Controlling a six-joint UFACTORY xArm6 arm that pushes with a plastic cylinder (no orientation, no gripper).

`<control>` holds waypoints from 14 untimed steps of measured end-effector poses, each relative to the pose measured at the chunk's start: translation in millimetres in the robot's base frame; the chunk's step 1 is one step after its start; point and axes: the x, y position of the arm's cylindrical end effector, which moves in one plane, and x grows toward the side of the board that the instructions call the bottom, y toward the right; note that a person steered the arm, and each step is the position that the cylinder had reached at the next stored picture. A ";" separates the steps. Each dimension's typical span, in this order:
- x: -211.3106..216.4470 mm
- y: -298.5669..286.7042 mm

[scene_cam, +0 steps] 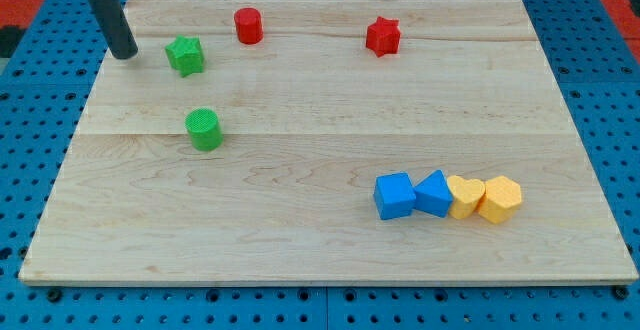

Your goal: Push the green star vertically above the green circle

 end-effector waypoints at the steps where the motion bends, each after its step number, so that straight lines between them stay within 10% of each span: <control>1: -1.9 35.3; 4: 55.1 64.4; 11: 39.5 14.2; 14: 63.2 87.9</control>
